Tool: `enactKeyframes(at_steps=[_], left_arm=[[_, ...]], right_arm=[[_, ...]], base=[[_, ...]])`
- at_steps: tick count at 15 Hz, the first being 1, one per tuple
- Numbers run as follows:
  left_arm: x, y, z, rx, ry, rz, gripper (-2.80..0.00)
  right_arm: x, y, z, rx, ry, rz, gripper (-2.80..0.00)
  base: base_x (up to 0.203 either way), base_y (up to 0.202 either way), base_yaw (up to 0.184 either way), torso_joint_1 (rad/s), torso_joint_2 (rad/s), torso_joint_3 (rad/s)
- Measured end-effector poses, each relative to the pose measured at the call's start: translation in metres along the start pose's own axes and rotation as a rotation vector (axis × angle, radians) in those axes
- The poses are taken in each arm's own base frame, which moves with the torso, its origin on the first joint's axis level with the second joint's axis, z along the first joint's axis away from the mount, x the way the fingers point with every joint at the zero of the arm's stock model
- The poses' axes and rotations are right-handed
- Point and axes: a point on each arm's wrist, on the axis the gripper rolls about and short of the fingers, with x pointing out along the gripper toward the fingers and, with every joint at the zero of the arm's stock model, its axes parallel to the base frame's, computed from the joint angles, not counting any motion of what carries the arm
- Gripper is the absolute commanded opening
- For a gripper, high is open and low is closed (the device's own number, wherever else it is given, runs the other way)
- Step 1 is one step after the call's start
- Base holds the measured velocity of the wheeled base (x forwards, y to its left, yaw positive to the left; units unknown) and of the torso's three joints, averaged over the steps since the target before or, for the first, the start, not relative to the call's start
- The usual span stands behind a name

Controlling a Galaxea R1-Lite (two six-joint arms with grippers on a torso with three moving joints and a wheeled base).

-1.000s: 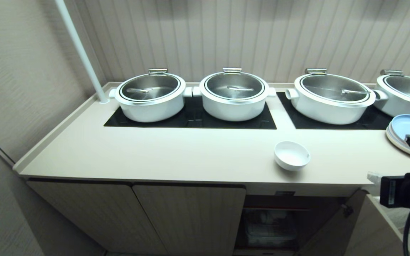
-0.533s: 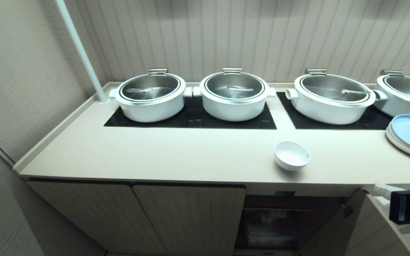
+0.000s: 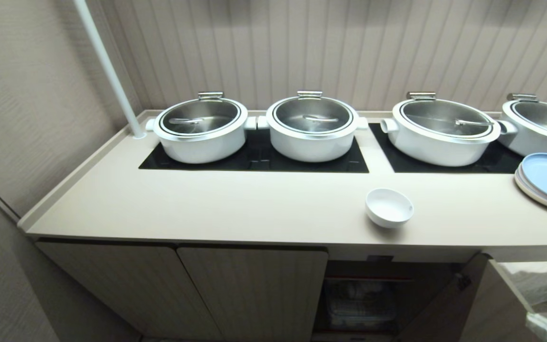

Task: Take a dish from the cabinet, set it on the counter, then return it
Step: Pick up the bowl from the table

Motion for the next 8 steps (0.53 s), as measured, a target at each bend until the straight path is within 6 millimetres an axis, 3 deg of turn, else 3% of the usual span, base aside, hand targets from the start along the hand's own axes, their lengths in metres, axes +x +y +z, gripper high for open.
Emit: enactKeyframes(at_steps=[5, 8], left_arm=[[0.000, 0.000, 0.000, 0.000, 0.000, 0.000, -2.80], [0.000, 0.000, 0.000, 0.000, 0.000, 0.000, -2.80]], right_arm=[[-0.037, 0.002, -0.043, -0.038, -0.080, 0.029, -2.80], [-0.045, 0.002, -0.056, -0.056, -0.111, 0.006, -2.80]], base=[[0.000, 0.000, 0.000, 0.000, 0.00, 0.000], [0.000, 0.000, 0.000, 0.000, 0.00, 0.000]])
